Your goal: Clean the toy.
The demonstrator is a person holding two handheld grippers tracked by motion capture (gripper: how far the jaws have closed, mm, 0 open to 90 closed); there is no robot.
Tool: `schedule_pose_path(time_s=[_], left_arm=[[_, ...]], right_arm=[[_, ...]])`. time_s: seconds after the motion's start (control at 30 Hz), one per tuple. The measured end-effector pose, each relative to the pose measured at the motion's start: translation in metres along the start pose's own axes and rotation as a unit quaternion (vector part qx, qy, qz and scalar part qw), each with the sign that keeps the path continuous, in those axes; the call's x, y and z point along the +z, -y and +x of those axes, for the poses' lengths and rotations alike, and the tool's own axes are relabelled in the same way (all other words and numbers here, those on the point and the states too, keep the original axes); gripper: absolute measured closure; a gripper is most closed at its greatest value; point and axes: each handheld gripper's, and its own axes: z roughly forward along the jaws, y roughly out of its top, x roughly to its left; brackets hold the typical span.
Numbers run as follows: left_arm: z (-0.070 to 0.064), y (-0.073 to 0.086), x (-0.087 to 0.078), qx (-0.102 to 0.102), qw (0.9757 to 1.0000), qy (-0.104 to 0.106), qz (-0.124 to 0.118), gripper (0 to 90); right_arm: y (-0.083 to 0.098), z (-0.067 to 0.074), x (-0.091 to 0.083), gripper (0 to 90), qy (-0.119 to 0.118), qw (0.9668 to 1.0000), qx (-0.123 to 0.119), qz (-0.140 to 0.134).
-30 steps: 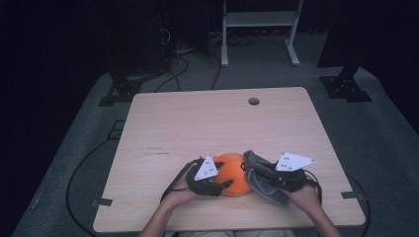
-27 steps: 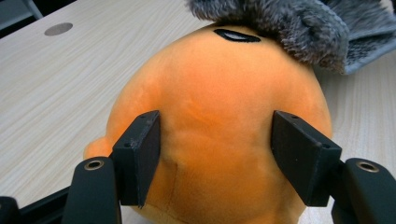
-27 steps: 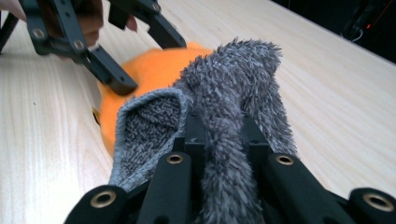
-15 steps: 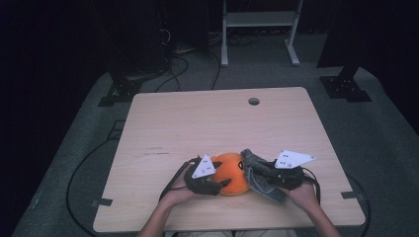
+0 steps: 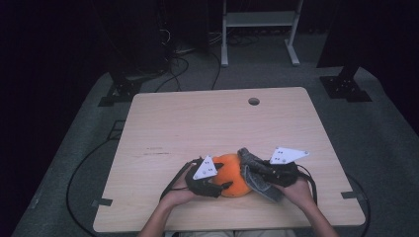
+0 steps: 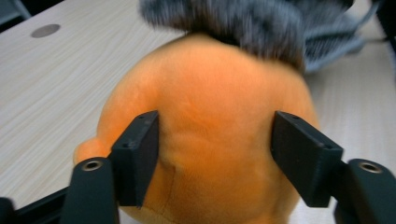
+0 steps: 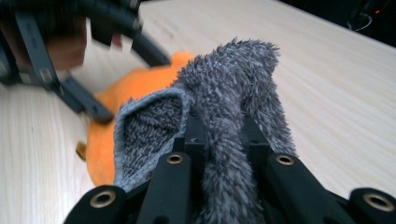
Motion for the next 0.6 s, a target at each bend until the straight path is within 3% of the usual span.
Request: schedule_pose_path(time_s=[0.07, 0.13, 0.3, 0.37, 0.47, 0.53, 0.6], left_arm=[[0.003, -0.006, -0.006, -0.022, 0.9994, 0.01, -0.024, 22.4], [0.005, -0.011, -0.01, -0.039, 0.9987, -0.002, -0.032, 17.2], [0.005, -0.009, 0.002, -0.049, 0.9982, -0.033, 0.008, 9.3], [0.003, -0.008, 0.006, -0.051, 0.998, -0.033, 0.017, 10.0], [0.001, -0.007, 0.007, -0.035, 0.9983, -0.037, 0.028, 17.1], [0.002, -0.005, 0.007, -0.04, 0.9983, -0.034, 0.026, 20.9], [0.002, -0.004, 0.006, -0.037, 0.9986, -0.03, 0.023, 21.8]], right_arm=[[0.002, 0.003, -0.004, 76.7, -0.002, 1.0, -0.006, 0.004], [0.005, 0.008, -0.008, 76.7, -0.008, 0.9998, -0.017, 0.008], [0.011, 0.02, -0.014, 76.6, -0.021, 0.9987, -0.046, 0.012], [0.012, 0.022, -0.015, 76.6, -0.022, 0.9984, -0.05, 0.014], [0.011, 0.018, -0.018, 76.6, -0.029, 0.9985, -0.046, 0.013], [0.007, 0.011, -0.02, 76.6, -0.027, 0.9992, -0.029, -0.006], [0.001, 0.005, -0.018, 76.7, -0.008, 0.9997, -0.013, -0.018]])
